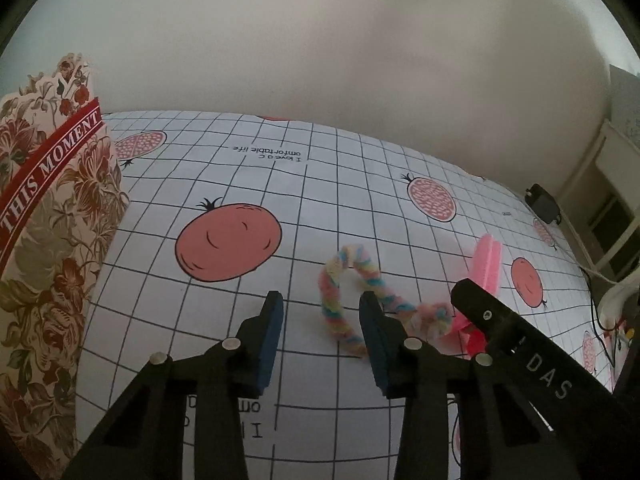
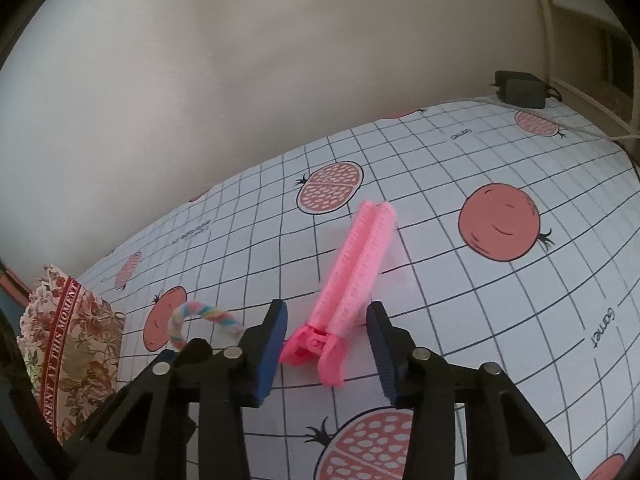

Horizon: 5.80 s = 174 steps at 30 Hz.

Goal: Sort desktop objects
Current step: 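Grasp the pink hair clip with the right gripper while the left approaches the rainbow rope, then lift the pink clip with the right gripper while the left lifts the rainbow rope, then carry the clip in the right gripper while the left carries the rope over the box, then open both grippers to drop the clip and rope into the box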

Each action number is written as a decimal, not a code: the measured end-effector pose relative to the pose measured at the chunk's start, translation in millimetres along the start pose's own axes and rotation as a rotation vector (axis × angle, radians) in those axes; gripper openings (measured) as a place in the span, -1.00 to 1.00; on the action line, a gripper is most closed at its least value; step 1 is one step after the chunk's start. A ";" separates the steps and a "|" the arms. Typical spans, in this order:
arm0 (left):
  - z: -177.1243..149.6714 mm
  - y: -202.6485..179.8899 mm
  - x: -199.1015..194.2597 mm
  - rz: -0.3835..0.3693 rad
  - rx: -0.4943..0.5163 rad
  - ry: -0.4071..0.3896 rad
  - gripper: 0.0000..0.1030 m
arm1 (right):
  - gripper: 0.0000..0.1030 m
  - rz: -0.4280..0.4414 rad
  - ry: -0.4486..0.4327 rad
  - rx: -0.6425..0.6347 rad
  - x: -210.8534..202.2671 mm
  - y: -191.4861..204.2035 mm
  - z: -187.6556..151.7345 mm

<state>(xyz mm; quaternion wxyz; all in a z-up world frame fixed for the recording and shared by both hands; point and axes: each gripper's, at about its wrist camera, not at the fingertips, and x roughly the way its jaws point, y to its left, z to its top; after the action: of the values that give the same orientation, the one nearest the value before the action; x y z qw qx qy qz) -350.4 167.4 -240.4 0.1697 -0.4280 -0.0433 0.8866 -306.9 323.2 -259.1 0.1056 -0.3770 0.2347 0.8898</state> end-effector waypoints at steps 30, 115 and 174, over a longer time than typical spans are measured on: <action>-0.7 -3.1 3.6 -0.083 -0.039 -0.006 -0.85 | -0.39 0.059 0.022 0.029 0.7 -3.4 -5.0; 16.0 227.4 -219.9 0.212 -0.501 -0.403 -0.86 | -0.40 0.388 -0.035 -0.382 -79.0 261.9 -43.9; 8.1 244.3 -178.4 0.349 -0.493 -0.199 -0.09 | -0.13 0.318 0.127 -0.480 -35.7 280.0 -66.7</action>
<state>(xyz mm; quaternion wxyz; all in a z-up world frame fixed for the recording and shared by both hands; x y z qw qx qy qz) -318.3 -121.7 -156.8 -0.0990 -0.3683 -0.1991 0.9027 -342.8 46.8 -179.2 -0.1421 -0.4045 0.0797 0.8999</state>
